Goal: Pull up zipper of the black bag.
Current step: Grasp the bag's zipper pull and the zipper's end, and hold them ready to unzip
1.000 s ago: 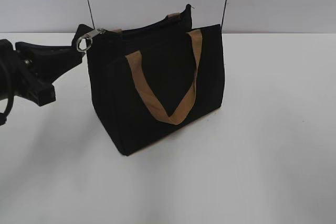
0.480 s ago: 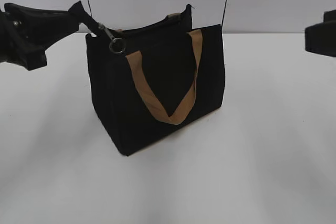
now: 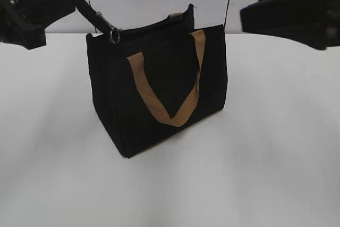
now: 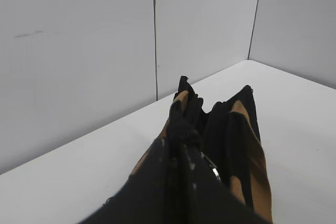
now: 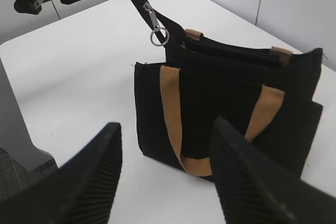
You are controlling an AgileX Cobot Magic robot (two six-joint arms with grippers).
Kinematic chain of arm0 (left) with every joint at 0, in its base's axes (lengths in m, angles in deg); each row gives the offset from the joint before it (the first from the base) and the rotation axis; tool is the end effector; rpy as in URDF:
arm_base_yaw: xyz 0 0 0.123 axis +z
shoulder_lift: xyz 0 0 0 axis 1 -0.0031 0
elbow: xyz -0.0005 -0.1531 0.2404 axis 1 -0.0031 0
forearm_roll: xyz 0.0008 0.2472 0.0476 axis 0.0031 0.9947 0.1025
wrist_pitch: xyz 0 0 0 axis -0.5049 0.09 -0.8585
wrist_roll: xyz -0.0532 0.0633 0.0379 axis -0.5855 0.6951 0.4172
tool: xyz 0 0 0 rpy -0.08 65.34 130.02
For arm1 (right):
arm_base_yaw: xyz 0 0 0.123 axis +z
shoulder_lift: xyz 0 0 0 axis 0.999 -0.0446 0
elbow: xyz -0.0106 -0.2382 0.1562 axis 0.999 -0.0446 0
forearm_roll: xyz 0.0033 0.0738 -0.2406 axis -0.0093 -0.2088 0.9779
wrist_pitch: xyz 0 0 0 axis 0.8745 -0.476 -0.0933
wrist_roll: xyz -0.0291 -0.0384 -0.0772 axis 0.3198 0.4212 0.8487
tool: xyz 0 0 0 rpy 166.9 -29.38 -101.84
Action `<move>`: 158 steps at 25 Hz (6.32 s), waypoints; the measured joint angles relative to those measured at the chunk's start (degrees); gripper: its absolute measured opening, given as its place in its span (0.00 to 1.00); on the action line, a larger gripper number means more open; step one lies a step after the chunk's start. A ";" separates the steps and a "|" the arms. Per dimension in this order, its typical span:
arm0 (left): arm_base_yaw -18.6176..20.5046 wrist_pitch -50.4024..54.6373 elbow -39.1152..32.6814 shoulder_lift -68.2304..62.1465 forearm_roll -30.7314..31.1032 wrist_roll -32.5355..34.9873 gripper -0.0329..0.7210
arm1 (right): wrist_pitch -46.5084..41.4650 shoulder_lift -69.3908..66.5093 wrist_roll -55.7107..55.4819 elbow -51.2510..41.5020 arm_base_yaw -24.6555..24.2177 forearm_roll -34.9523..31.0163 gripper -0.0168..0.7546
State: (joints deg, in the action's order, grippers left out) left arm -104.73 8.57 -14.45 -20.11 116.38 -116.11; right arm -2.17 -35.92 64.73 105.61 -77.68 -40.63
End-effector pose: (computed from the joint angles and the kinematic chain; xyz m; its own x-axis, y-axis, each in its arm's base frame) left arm 0.2295 -0.1054 0.2890 -0.0623 0.1153 -0.9914 0.6888 0.7238 0.0409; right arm 0.1974 0.0936 0.3413 -0.2575 -0.2718 -0.9273 -0.7964 0.6032 0.0443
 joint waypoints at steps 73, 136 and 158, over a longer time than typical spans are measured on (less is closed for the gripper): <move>0.00 2.13 0.09 0.00 0.17 -0.18 0.06 | 17.42 -41.64 7.27 25.25 25.63 0.16 0.18; -0.29 12.00 0.09 4.27 0.23 -0.18 0.06 | 19.32 -40.06 -24.14 25.32 13.20 17.78 0.00; -0.29 12.00 0.09 4.19 0.19 -0.18 0.06 | 19.04 -39.28 -25.45 25.32 5.75 17.96 0.00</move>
State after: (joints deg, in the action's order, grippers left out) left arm -105.02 20.57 -14.36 -15.92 116.57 -116.30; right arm 16.87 -75.20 39.28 130.94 -71.94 -22.68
